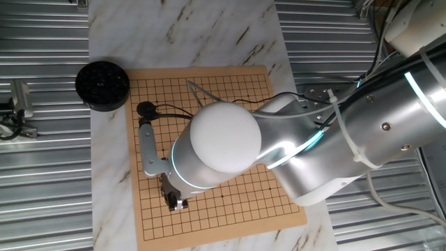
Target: Play the first move as black on the 3-4 point in the upper right corner of the Go board
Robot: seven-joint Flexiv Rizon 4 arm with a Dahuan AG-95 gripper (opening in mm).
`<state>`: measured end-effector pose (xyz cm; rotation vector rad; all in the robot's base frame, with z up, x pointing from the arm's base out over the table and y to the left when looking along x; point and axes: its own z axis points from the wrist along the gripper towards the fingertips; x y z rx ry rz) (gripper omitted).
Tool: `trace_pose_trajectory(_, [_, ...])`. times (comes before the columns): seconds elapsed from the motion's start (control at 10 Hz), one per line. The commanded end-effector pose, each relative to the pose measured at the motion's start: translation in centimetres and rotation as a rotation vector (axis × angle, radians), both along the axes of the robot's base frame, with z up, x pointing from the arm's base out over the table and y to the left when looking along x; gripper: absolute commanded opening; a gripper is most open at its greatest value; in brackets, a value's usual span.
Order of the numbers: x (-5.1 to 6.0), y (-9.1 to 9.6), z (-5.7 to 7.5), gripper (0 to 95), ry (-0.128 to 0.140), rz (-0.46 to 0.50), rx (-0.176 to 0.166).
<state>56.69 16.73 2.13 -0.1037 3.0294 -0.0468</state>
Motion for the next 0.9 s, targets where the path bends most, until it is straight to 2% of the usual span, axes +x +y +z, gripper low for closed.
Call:
trace_pose_trajectory(0.1, [0.00,0.06,-0.05,19.0,0.001,0.002,0.004])
trace_pose_trajectory(0.5, [0.00,0.07,-0.04,19.0,0.002,0.001,0.013])
trace_pose_trajectory(0.9, [0.01,0.07,-0.02,19.0,0.003,-0.008,0.043])
